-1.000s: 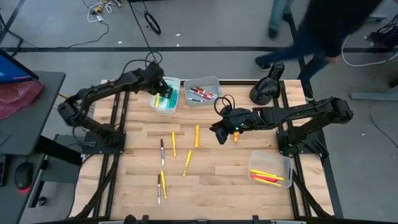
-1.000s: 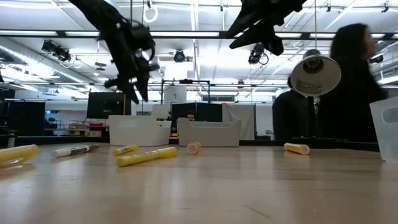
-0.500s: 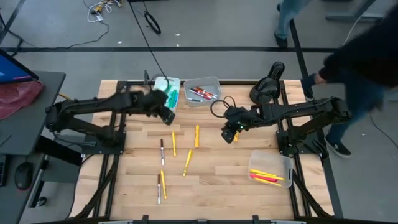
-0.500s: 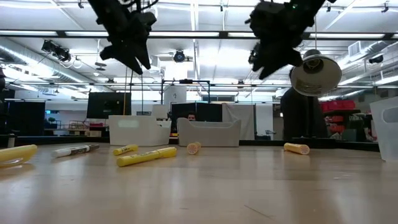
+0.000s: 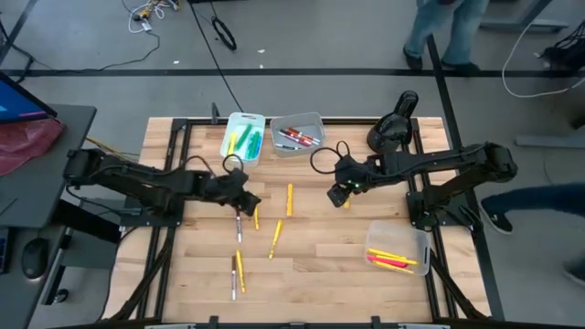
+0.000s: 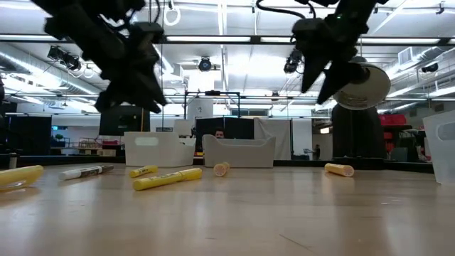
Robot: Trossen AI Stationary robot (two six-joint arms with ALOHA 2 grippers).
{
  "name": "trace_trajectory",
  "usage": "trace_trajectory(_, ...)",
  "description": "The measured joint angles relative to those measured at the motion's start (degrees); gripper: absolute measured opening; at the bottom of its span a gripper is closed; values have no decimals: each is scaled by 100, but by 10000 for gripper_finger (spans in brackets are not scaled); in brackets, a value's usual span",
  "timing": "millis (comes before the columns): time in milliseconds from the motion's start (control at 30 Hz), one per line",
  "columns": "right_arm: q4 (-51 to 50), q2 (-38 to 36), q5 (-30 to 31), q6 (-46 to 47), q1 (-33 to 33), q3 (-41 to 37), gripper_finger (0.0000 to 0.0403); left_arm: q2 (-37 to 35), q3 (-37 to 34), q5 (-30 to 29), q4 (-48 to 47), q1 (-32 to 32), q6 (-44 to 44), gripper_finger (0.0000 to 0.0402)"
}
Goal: Pick & Place Markers
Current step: Put the yellow pen into the transparent bin
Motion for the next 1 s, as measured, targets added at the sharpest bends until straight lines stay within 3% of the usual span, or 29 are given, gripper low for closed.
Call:
trace_trajectory(233,1159,386,-156,526,-9,0,250,-590,-648,-869,154,-667,-340,86)
trace_trajectory(467,2566,1045,-638,1011,192,0,238,-799,-1344,-806,99,-765,-1070,108)
trace_trajectory(767,3382,1061,-593,1207,261,0,211,220,-1095,-922,612,-745,-1370,200)
trace_trajectory(1000,3427,963,-664,665,261,0,194,1545,-237,-866,-24,-617,-1453,203)
